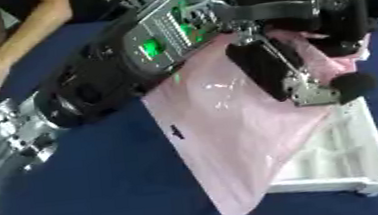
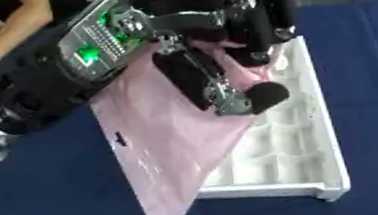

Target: Pick up objects on the table and place them in the box.

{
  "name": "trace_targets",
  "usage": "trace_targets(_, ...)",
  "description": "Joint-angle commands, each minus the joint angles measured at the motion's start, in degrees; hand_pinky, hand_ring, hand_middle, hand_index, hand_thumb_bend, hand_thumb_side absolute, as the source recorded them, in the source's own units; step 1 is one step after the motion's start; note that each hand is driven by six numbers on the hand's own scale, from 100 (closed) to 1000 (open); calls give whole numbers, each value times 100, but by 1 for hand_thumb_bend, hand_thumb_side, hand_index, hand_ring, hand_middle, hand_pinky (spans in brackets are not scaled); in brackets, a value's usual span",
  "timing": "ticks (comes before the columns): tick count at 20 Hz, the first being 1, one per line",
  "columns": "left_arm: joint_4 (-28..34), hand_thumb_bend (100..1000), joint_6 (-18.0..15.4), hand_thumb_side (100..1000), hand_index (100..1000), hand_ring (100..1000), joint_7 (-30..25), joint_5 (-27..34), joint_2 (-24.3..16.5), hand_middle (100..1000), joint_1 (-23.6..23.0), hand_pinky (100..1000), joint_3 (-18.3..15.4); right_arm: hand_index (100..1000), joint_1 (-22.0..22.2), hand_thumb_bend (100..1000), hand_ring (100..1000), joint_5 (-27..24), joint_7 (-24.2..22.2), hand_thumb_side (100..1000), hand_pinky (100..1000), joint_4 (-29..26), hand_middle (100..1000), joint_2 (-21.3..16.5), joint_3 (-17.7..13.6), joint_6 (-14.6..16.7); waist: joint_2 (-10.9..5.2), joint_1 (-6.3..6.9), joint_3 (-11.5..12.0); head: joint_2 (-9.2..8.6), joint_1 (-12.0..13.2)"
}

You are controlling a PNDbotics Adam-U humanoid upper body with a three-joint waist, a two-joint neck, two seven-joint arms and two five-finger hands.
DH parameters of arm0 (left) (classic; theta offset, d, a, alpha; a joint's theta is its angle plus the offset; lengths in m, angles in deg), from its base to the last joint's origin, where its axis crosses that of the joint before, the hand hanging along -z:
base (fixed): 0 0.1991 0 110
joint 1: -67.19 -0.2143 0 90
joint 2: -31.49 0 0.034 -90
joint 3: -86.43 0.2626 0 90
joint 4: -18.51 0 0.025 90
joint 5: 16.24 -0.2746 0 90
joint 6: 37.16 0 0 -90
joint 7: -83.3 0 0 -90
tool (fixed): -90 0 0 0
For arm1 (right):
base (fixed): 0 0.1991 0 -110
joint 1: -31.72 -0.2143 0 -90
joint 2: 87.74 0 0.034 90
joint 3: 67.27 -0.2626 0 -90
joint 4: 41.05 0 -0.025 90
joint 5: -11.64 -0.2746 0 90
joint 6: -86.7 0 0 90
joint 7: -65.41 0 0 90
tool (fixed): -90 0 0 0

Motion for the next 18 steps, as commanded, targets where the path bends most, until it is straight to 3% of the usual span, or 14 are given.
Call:
trace_targets(1, 68, 100, 59, 363, 133, 100, -6, -45, -71, 100, 75, 100, -27, 918, -55, 100, 656, -15, 5, 795, 582, -90, 767, -140, -29, 23, -76, -46, 5, -94, 61)
trace_targets(8, 68, 100, 295, 394, 135, 100, -76, -140, -41, 100, 75, 100, 20, 918, -74, 100, 656, -29, -11, 797, 582, -85, 767, -127, -8, 39, -52, -51, -55, -137, 94)
trace_targets(14, 68, 100, 686, 344, 136, 100, -147, -666, -2, 100, 183, 100, 41, 918, -330, 100, 655, -107, -109, 805, 580, -113, 766, -97, 107, 101, 158, 102, -483, -413, 280)
trace_targets(18, 68, 100, 738, 358, 137, 100, -92, -1036, 6, 100, 152, 100, 91, 918, -463, 100, 653, -155, -164, 817, 578, -126, 765, -77, 155, 124, 296, 221, -695, -502, 255)
